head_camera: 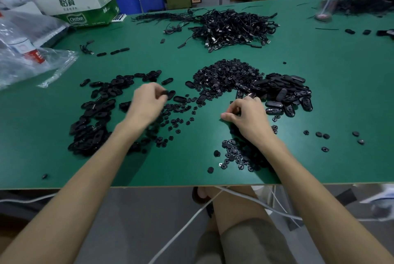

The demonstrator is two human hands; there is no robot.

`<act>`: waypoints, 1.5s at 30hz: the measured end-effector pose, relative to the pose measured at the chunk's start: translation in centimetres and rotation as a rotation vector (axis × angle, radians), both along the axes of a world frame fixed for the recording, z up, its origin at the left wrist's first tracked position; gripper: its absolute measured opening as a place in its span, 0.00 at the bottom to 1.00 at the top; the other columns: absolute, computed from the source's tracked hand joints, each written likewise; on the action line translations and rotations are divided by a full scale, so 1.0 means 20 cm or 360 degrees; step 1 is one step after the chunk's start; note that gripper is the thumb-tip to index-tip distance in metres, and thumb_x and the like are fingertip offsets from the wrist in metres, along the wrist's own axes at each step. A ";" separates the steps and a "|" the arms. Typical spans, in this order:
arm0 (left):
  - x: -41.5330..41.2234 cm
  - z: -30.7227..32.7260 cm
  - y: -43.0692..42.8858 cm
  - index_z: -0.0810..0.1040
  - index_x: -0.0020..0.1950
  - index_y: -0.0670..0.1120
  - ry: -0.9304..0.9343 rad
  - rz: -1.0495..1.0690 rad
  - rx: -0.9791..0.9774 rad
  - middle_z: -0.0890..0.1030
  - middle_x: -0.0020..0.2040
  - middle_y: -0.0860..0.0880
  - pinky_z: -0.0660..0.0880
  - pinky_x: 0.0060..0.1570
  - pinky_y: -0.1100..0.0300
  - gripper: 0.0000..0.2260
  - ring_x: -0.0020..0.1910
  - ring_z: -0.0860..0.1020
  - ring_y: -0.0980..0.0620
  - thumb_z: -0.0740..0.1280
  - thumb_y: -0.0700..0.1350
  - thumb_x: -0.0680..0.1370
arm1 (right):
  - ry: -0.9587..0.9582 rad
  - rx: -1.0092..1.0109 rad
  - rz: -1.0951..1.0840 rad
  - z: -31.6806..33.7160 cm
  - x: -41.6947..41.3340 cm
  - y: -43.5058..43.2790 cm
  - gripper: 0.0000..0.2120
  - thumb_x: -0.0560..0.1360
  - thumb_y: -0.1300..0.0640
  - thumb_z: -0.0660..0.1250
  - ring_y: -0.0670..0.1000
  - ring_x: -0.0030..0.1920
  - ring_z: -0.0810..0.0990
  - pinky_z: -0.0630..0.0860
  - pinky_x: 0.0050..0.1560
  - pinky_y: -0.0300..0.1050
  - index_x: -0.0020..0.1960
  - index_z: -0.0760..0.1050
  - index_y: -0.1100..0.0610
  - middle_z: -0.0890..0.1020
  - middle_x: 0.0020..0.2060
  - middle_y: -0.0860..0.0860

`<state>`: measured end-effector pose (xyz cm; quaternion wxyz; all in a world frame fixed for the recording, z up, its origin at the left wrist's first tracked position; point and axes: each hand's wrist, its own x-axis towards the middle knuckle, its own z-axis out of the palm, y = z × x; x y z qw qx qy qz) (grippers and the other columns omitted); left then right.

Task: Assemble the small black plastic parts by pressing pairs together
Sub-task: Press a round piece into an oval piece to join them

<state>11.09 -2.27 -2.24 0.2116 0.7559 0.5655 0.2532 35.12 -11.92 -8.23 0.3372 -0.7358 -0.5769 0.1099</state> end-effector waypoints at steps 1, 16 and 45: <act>0.06 -0.01 -0.03 0.80 0.62 0.41 -0.0207 -0.0112 -0.0101 0.83 0.54 0.46 0.83 0.47 0.58 0.08 0.46 0.84 0.50 0.67 0.38 0.83 | -0.0008 -0.0005 0.0016 0.00 0.00 0.00 0.11 0.73 0.45 0.76 0.52 0.52 0.68 0.60 0.48 0.45 0.42 0.76 0.47 0.71 0.39 0.41; 0.54 -0.22 -0.22 0.82 0.56 0.46 -0.1181 -0.0271 -0.0410 0.84 0.43 0.48 0.76 0.35 0.65 0.08 0.37 0.82 0.59 0.69 0.35 0.81 | 0.0645 0.0546 -0.0122 0.05 0.01 -0.05 0.03 0.79 0.62 0.71 0.41 0.36 0.82 0.74 0.42 0.33 0.47 0.80 0.58 0.83 0.37 0.48; 0.52 -0.25 -0.24 0.79 0.67 0.45 -0.1438 -0.0322 -0.0329 0.75 0.49 0.42 0.83 0.46 0.57 0.16 0.46 0.87 0.47 0.66 0.32 0.81 | 0.0789 0.0494 0.0095 0.04 0.03 -0.04 0.08 0.81 0.54 0.69 0.47 0.33 0.80 0.78 0.41 0.42 0.46 0.84 0.56 0.85 0.35 0.52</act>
